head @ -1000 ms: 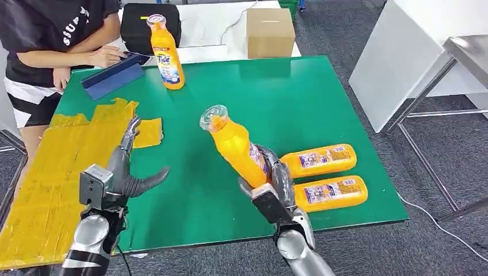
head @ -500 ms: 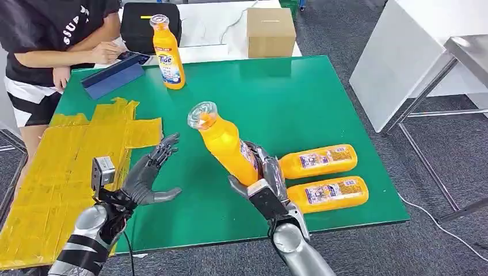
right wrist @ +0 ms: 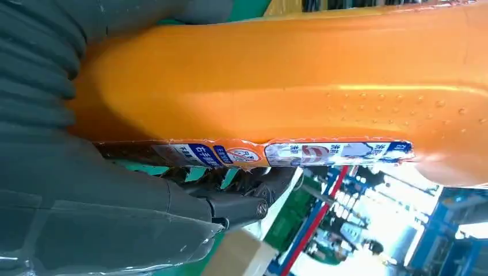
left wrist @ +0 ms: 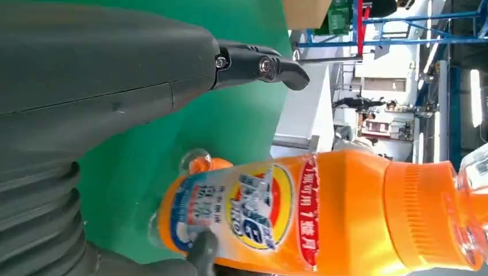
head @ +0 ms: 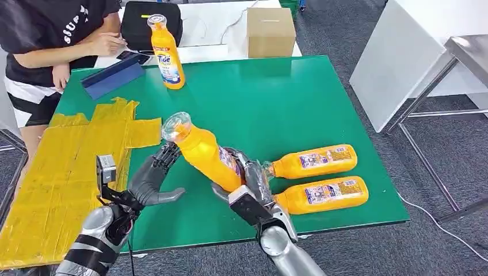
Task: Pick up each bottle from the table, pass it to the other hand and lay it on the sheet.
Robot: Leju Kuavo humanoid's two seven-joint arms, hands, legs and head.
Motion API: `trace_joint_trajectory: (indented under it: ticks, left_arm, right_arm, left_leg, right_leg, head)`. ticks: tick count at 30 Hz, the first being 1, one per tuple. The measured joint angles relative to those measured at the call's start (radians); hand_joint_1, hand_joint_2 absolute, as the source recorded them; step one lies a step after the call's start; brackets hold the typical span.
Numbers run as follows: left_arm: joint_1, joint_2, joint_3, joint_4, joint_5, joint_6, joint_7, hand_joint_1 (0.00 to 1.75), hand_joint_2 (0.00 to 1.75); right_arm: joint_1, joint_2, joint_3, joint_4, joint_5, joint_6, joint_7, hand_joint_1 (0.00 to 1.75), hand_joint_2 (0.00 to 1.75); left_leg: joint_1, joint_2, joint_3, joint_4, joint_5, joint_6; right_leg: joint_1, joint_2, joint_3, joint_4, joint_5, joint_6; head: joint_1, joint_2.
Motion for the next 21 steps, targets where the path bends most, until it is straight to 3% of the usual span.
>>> trace_joint_trajectory:
  ticks: [21]
  left_arm:
    - [-0.031,-0.014,-0.008,0.037,0.081,-0.001,0.002,0.00,1.75]
  right_arm:
    - [-0.054,0.038,0.105,0.147,0.023,-0.018,-0.003,1.75,1.75]
  left_leg:
    - [0.000,0.000,0.000,0.000,0.000,0.000]
  right_leg:
    - [0.000,0.000,0.000,0.000,0.000,0.000]
  head:
    - [0.000,0.000]
